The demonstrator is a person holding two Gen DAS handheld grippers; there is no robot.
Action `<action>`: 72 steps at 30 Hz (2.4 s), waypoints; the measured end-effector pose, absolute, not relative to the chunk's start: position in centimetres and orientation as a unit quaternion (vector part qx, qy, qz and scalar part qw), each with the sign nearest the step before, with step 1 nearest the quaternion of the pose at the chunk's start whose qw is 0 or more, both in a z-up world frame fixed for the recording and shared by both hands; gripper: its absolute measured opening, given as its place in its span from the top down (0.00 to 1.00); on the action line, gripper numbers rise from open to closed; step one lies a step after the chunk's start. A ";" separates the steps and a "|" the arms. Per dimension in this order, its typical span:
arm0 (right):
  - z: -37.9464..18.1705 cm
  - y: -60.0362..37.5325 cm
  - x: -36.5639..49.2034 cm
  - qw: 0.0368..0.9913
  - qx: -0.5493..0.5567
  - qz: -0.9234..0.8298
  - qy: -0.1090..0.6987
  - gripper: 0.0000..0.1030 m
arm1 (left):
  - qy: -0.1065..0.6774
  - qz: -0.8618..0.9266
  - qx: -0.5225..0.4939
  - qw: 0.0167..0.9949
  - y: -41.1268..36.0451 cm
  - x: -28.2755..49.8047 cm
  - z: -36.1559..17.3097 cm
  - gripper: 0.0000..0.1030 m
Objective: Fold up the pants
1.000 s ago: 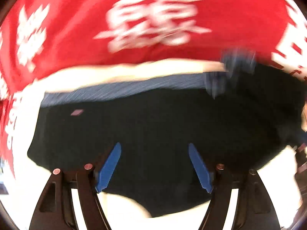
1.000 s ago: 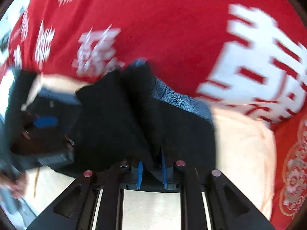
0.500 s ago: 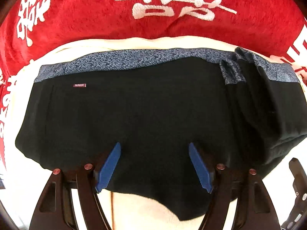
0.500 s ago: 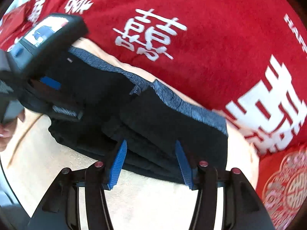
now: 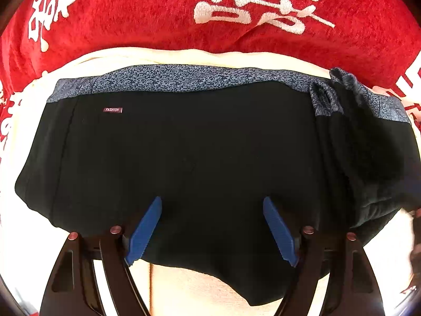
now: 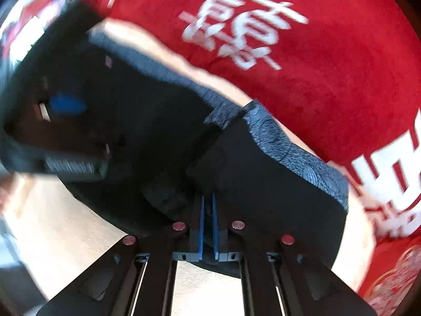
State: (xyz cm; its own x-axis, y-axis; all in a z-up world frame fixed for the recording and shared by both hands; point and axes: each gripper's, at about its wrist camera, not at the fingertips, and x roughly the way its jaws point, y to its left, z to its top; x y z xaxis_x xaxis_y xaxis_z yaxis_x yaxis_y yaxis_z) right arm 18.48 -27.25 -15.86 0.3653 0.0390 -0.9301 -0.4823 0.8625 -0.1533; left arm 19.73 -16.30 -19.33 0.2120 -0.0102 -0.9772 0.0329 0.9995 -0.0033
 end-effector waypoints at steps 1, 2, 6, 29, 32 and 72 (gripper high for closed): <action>-15.2 -27.5 18.5 0.804 -0.196 0.167 0.537 0.95 | 0.627 -0.013 0.011 0.779 -16.3 19.7 -19.3 0.21; -14.3 -27.9 18.6 0.807 -0.187 0.174 0.532 0.95 | 0.627 -0.013 0.012 0.779 -16.2 20.0 -19.7 0.21; -13.4 -27.5 17.3 0.795 -0.178 0.207 0.541 0.94 | 0.625 -0.003 0.010 0.781 -16.1 20.0 -19.8 0.12; -16.8 -51.9 18.5 0.779 0.241 0.044 0.577 0.43 | 0.603 -0.104 0.050 0.789 -27.8 24.0 -14.3 0.11; -20.2 -54.5 18.2 0.739 0.331 0.071 0.583 0.47 | 0.613 -0.125 0.044 0.779 -30.2 24.3 -16.2 0.11; -19.8 -28.4 24.7 0.764 0.057 0.165 0.621 0.70 | 0.646 0.048 -0.006 0.762 -12.5 18.8 -18.0 0.05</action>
State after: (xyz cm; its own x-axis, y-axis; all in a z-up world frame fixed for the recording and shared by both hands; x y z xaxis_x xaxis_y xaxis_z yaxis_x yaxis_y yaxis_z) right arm 24.71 -28.38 -19.77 0.1736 0.3225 -0.9305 -0.1809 0.9392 0.2918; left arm 18.81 -12.50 -18.00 0.1600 0.0651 -0.9850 -0.0806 0.9954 0.0527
